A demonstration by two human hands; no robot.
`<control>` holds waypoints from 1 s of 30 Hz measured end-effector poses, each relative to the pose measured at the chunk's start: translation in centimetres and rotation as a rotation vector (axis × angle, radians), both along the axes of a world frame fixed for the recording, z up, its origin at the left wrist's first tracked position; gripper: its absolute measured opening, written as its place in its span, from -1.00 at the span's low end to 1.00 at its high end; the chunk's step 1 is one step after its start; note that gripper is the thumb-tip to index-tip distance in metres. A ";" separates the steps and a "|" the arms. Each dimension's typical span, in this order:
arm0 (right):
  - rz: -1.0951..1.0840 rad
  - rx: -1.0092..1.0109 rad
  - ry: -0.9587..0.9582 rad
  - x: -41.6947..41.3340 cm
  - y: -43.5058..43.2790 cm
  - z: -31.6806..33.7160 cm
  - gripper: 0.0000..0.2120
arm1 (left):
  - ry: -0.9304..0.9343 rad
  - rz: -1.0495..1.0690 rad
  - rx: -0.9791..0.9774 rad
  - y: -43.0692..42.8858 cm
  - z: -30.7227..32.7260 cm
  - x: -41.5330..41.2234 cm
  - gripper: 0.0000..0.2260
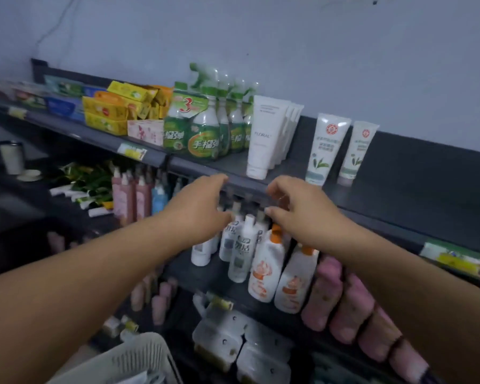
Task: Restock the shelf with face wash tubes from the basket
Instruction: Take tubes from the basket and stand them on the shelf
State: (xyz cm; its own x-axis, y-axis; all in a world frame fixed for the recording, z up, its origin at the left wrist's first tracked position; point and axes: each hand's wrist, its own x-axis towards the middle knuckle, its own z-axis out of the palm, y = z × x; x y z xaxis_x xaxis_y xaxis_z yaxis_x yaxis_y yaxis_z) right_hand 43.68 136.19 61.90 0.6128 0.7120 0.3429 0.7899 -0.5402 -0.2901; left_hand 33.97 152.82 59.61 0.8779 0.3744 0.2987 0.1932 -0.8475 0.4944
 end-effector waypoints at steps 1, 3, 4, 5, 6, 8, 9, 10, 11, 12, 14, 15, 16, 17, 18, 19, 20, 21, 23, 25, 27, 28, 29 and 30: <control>0.019 -0.057 0.018 -0.9 1.3 -1.3 -0.65 | 0.034 0.040 0.035 1.4 -1.2 -1.5 -0.34; 0.053 -0.160 0.066 -2.5 3.9 -4.1 -0.51 | 0.095 0.115 0.072 4.0 -3.7 -4.3 -0.33; 0.071 -0.195 0.074 -3.2 5.2 -5.6 -0.47 | 0.117 0.147 0.079 5.3 -4.9 -5.6 -0.35; 0.092 -0.220 0.073 -3.8 6.4 -7.0 -0.44 | 0.140 0.177 0.076 6.3 -6.0 -6.8 -0.37; 0.114 -0.238 0.068 -4.4 7.5 -8.5 -0.42 | 0.157 0.197 0.069 7.3 -7.1 -8.0 -0.37; 0.149 -0.269 0.061 -5.3 9.7 -11.2 -0.37 | 0.181 0.235 0.068 8.9 -9.2 -10.0 -0.34; 0.161 -0.283 0.059 -5.7 10.7 -12.4 -0.36 | 0.193 0.253 0.074 9.5 -10.1 -10.9 -0.33; 0.173 -0.296 0.055 -6.1 11.6 -13.6 -0.35 | 0.200 0.268 0.080 10.1 -11.1 -11.7 -0.33; 0.186 -0.306 0.051 -6.5 12.5 -14.6 -0.35 | 0.206 0.278 0.084 10.6 -12.1 -12.4 -0.34; 0.200 -0.313 0.047 -6.8 13.3 -15.6 -0.35 | 0.214 0.292 0.086 10.9 -12.9 -13.0 -0.36; 0.223 -0.325 0.053 -7.4 14.7 -17.5 -0.35 | 0.236 0.321 0.072 11.6 -14.6 -14.0 -0.38; 0.234 -0.333 0.064 -7.6 15.4 -18.4 -0.36 | 0.246 0.330 0.069 11.9 -15.4 -14.4 -0.37; 0.245 -0.342 0.078 -7.9 16.0 -19.4 -0.36 | 0.260 0.336 0.072 12.2 -16.4 -14.7 -0.35; 0.255 -0.348 0.088 -8.1 16.6 -20.4 -0.36 | 0.274 0.344 0.077 12.5 -17.3 -15.0 -0.32; 0.266 -0.349 0.095 -8.4 17.1 -21.5 -0.35 | 0.288 0.355 0.079 12.9 -18.3 -15.3 -0.30; 0.280 -0.346 0.102 -8.7 17.6 -22.6 -0.34 | 0.303 0.367 0.076 13.2 -19.4 -15.6 -0.29; 0.297 -0.344 0.111 -8.9 18.0 -23.8 -0.33 | 0.321 0.379 0.064 13.6 -20.4 -15.9 -0.29; 0.314 -0.348 0.120 -9.1 18.4 -25.0 -0.33 | 0.347 0.391 0.047 14.0 -21.5 -16.1 -0.28; 0.338 -0.368 0.131 -9.5 18.9 -26.9 -0.35 | 0.395 0.401 0.029 14.6 -23.2 -16.6 -0.26; 0.360 -0.403 0.158 -9.8 19.7 -29.3 -0.36 | 0.446 0.419 -0.009 15.2 -25.2 -17.0 -0.25; 0.375 -0.443 0.192 -10.1 20.4 -31.7 -0.36 | 0.491 0.434 -0.048 15.6 -27.5 -17.2 -0.26; 0.378 -0.460 0.204 -10.2 20.6 -33.1 -0.36 | 0.511 0.439 -0.063 15.8 -28.6 -17.3 -0.26; 0.379 -0.473 0.218 -10.3 20.8 -34.4 -0.37 | 0.531 0.442 -0.081 15.9 -29.7 -17.4 -0.26; 0.373 -0.488 0.242 -10.3 20.9 -35.7 -0.39 | 0.550 0.446 -0.100 16.0 -30.9 -17.5 -0.26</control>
State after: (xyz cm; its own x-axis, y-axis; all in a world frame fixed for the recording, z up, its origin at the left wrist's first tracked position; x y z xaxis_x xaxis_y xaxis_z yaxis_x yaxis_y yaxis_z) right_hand 33.35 157.08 26.23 0.3141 0.9302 -0.1899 0.8928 -0.3574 -0.2740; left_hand 16.48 168.82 28.73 0.6481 0.7355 -0.1973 0.7546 -0.5852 0.2969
